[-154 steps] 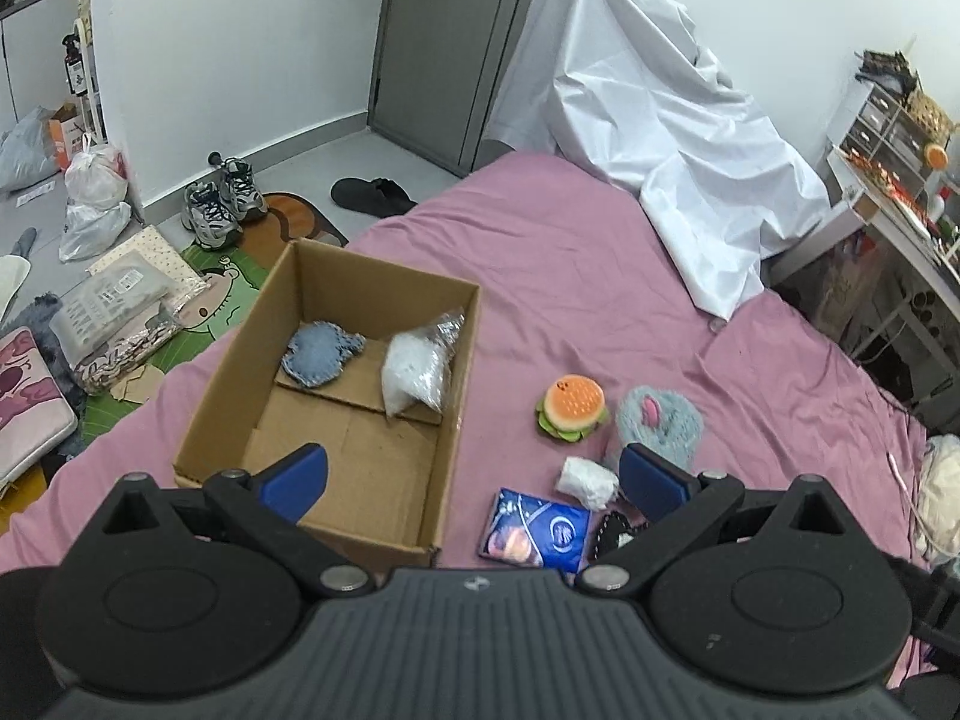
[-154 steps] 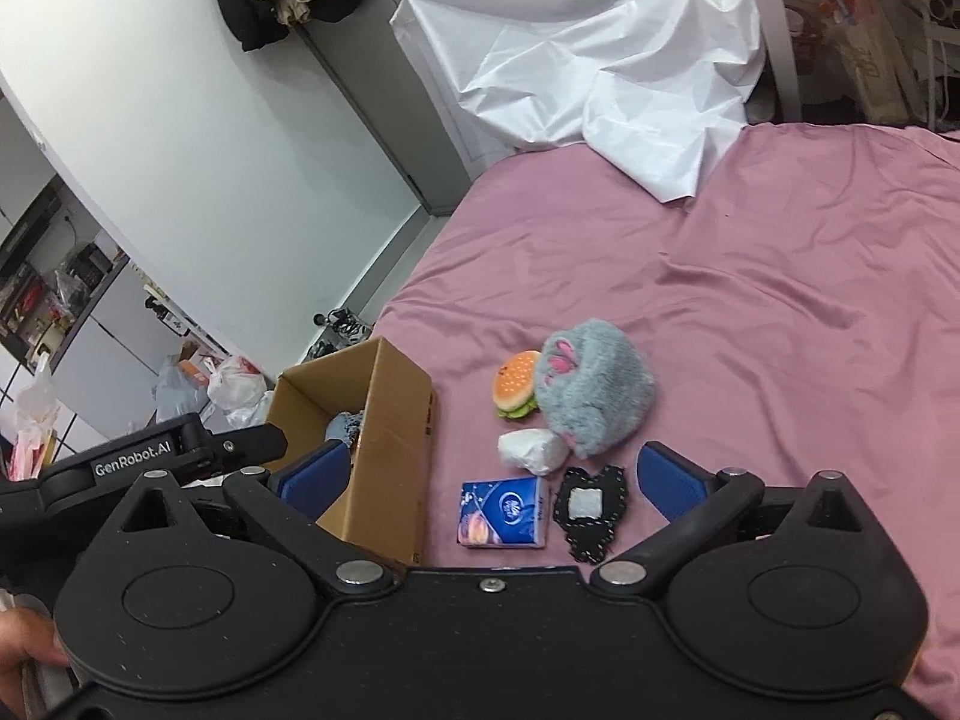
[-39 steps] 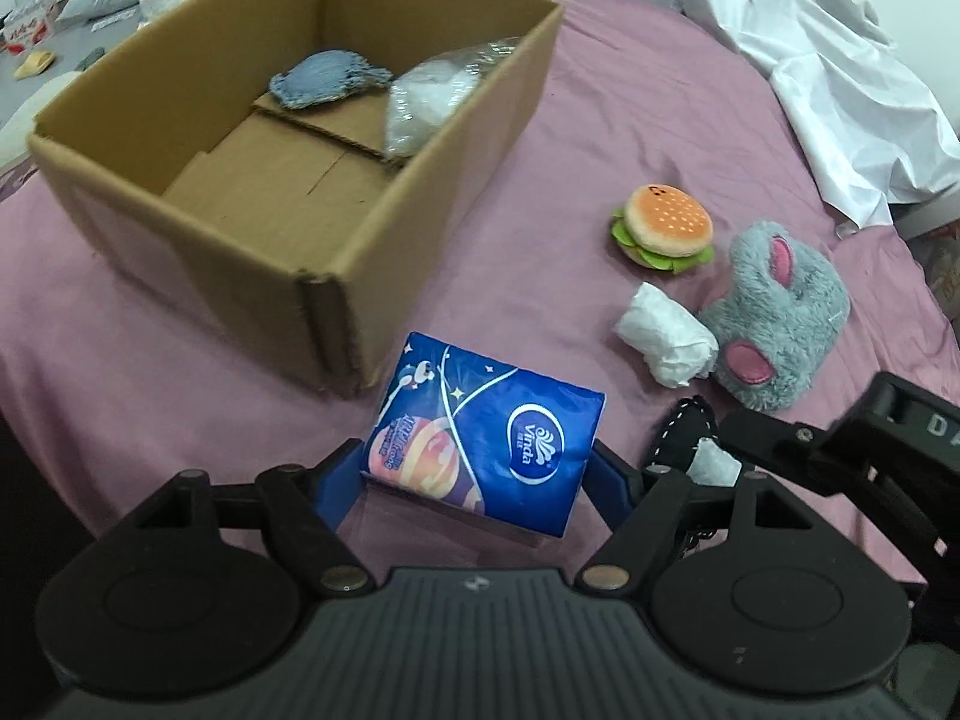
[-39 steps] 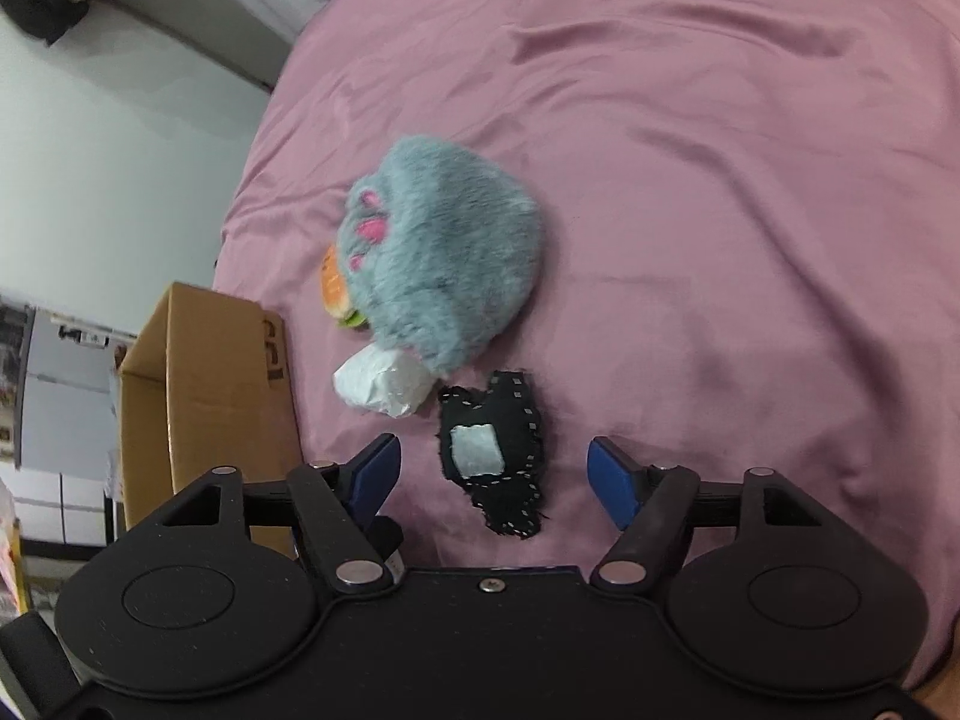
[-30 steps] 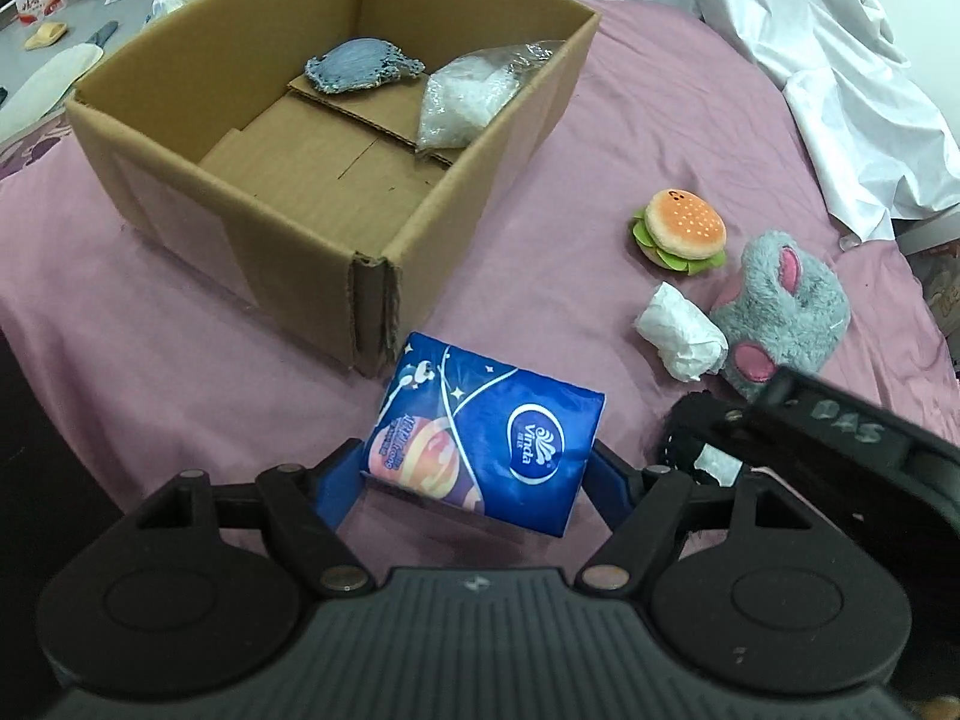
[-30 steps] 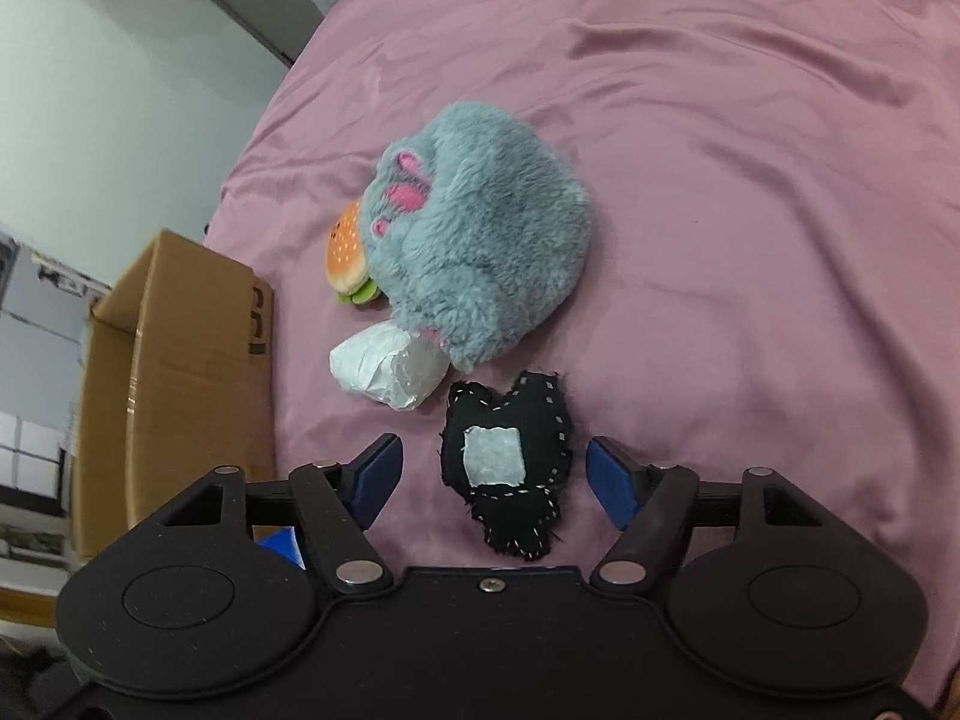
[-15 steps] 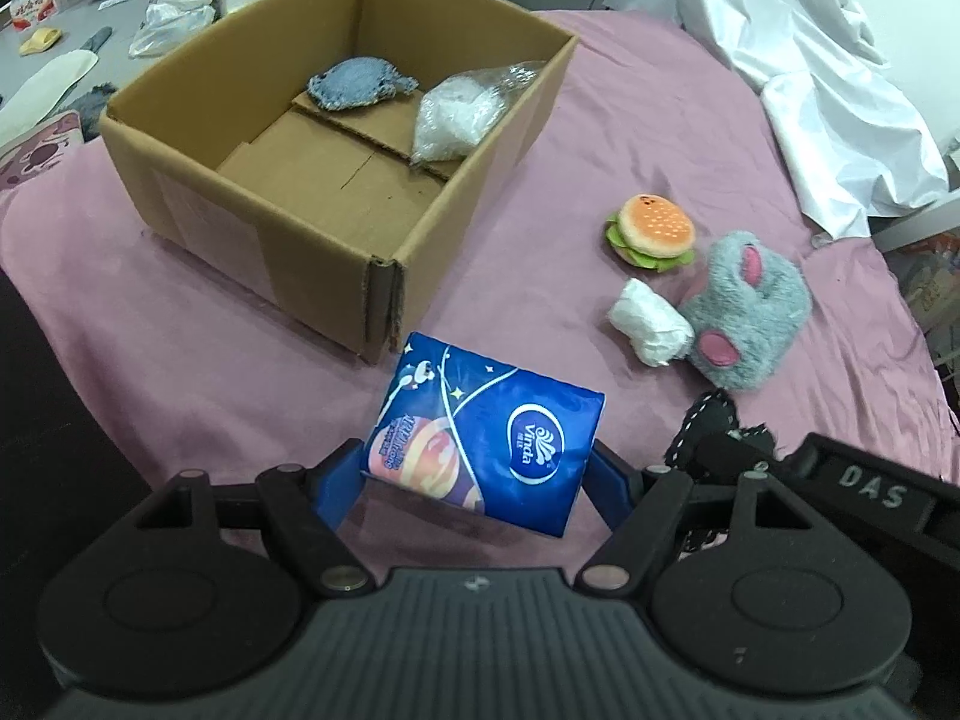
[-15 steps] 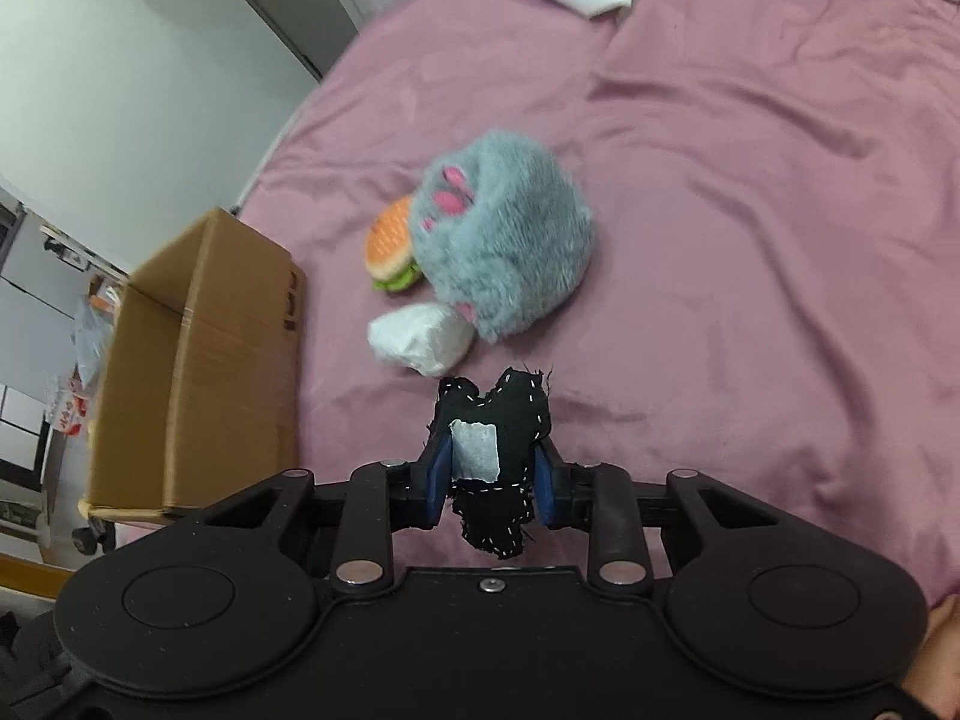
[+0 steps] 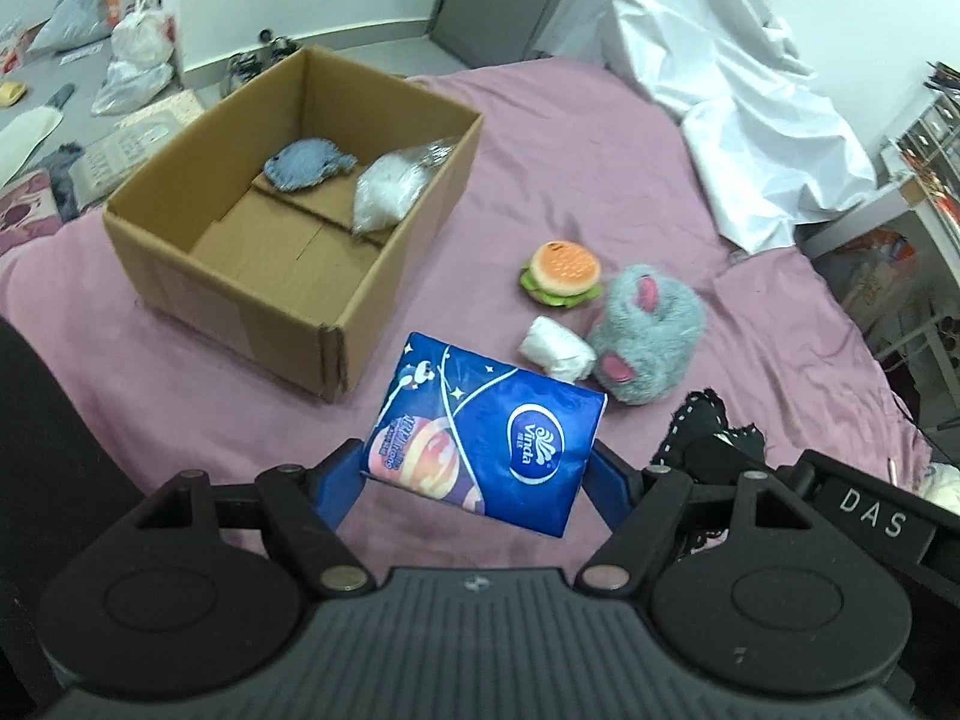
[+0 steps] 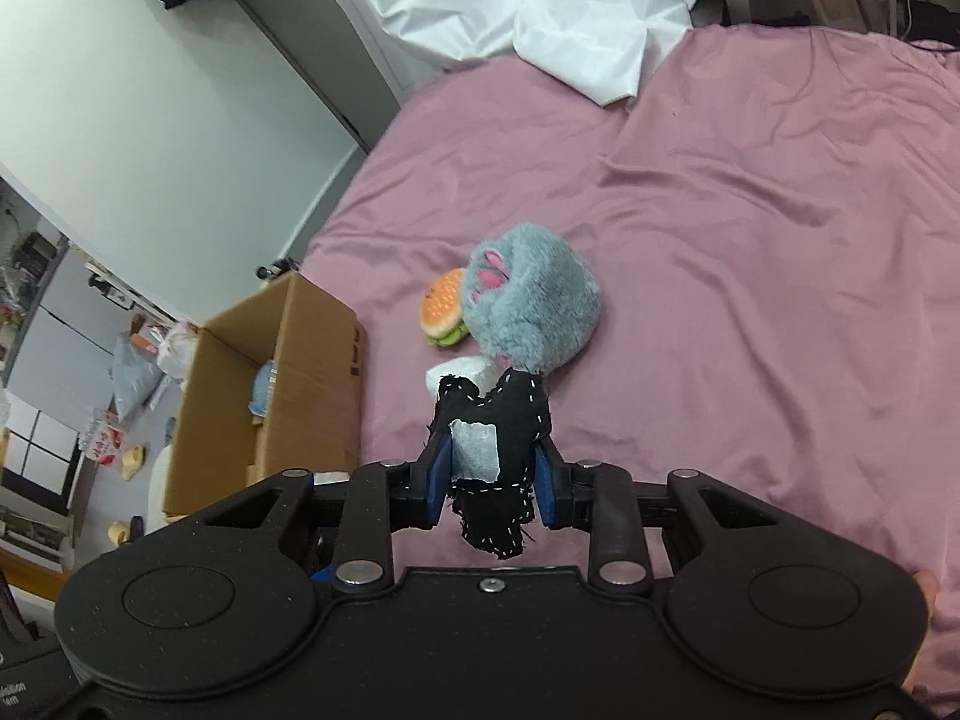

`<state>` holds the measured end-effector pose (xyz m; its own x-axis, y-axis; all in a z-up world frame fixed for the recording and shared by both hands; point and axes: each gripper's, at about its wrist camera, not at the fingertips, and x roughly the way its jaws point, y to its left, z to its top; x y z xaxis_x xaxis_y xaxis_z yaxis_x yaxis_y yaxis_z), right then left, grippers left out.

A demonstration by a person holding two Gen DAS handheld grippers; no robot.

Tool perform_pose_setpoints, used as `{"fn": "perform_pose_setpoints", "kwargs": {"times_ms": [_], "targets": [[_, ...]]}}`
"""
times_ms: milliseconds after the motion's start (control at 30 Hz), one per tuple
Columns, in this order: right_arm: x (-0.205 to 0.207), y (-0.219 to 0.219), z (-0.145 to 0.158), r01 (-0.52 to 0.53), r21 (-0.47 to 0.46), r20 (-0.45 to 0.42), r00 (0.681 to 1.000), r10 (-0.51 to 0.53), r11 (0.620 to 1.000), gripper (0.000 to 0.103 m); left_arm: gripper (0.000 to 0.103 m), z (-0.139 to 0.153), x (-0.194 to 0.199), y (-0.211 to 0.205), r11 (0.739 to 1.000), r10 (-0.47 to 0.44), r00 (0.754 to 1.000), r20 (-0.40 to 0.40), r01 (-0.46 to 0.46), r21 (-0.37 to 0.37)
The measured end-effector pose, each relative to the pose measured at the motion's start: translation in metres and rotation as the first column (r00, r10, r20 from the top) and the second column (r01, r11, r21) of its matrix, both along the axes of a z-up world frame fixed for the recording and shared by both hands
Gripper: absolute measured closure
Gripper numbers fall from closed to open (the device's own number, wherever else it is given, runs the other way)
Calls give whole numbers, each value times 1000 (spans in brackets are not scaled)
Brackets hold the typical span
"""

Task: Organize soft objects
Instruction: 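Carry the tissue pack and black fabric with both tools over the box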

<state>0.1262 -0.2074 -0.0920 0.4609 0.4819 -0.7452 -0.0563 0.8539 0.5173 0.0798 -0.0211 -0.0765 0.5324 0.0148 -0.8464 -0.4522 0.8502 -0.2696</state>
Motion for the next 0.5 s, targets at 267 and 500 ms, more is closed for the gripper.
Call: {"fn": "perform_pose_setpoints", "kwargs": {"times_ms": [267,500], "targets": [[-3,-5,19,-6,47,65,998,3,999,74,27,25,-3,-1,998,-51,997,64,49,31],[-5,-1,32,-38,78,124,992,28,996,74,27,38,-2,8,996,-73,993,90,68,61]]}}
